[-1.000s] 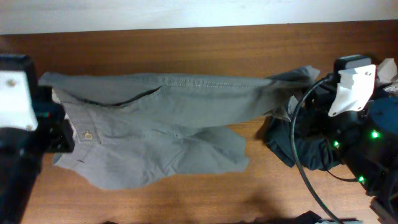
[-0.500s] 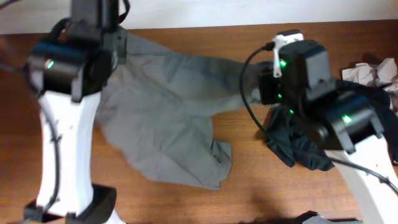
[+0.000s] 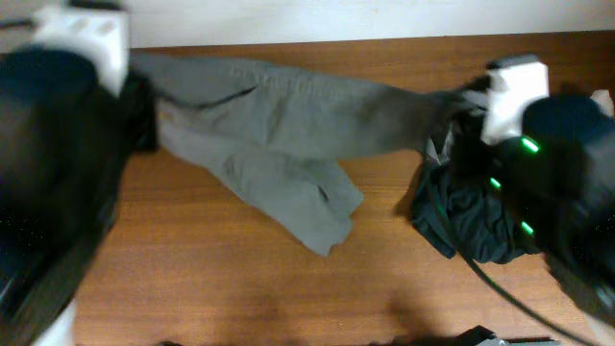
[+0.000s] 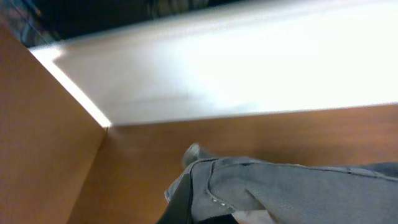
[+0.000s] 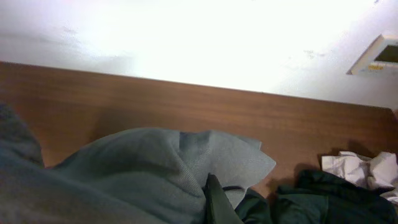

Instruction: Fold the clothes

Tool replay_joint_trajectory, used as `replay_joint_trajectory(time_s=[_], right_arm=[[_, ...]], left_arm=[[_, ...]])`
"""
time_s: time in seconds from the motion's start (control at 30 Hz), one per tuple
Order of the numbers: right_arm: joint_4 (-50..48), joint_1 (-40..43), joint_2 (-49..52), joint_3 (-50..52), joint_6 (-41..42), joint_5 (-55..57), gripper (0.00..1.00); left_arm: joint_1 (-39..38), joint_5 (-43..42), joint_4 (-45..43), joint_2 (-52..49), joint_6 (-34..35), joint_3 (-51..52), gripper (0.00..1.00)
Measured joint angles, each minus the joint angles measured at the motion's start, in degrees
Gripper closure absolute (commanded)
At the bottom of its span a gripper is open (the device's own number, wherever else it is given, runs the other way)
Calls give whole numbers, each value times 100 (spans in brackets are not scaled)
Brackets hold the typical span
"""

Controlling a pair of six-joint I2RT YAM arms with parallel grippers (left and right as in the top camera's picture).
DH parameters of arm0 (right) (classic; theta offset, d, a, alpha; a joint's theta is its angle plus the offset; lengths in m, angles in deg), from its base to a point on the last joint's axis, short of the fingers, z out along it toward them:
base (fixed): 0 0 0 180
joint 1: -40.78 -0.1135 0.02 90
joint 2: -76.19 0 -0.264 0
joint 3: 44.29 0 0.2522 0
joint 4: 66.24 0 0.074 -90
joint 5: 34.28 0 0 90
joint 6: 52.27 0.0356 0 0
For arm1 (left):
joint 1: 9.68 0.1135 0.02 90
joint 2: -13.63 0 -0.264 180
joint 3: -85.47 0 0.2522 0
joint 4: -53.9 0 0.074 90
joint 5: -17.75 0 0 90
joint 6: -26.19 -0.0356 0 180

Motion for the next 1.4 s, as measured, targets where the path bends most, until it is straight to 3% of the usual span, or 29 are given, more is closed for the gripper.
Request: replay_joint_trajectory(time_s=[0.23,0.47,0.67,1.03,1.07,1.1,1.17,1.23,1.27,1.3,1.33,1.37,1.4], right_arm=[[208,-4,-426,-227,13,-525,96],[302,-2,-280,-232,70,-625,96],[227,2,549,-247,70,-496,96],[-1071,157,3346,-234,-83,-240,94],[-1152,221,3534,-236,-85,-234,88],[-1233,328,3788,-234,-72,-240,69],[-1294,551,4197,-234,-98,-227,28],[-1300,800,4522,-229,-107,-219,21],[-1281,909,4627,-229,-116,-219,18],[-1244,1045,4725,-227,-116,-219,18],[-1217,1150,4763,-227,-114,-227,18],[-1165,1272,4771,-227,-116,-249,18],[-1121,1381,4765,-227,-122,-282,18]], left_arm=[[-293,-341,136,1021,-4,-87,100],[-293,-138,162,741,-2,-87,100],[-79,400,-181,-516,-50,-52,100],[901,529,-1134,-3895,-140,90,100],[968,529,-1209,-4109,-151,94,99],[1054,525,-1303,-4339,-153,94,97],[1211,520,-1403,-4684,-162,94,89],[1373,516,-1449,-4940,-153,94,73],[1462,498,-1449,-5029,-127,98,60],[1561,435,-1447,-5088,-101,101,44],[1648,374,-1451,-5115,-98,101,13],[1738,297,-1469,-5117,-79,101,6],[1814,254,-1493,-5117,-81,101,6]])
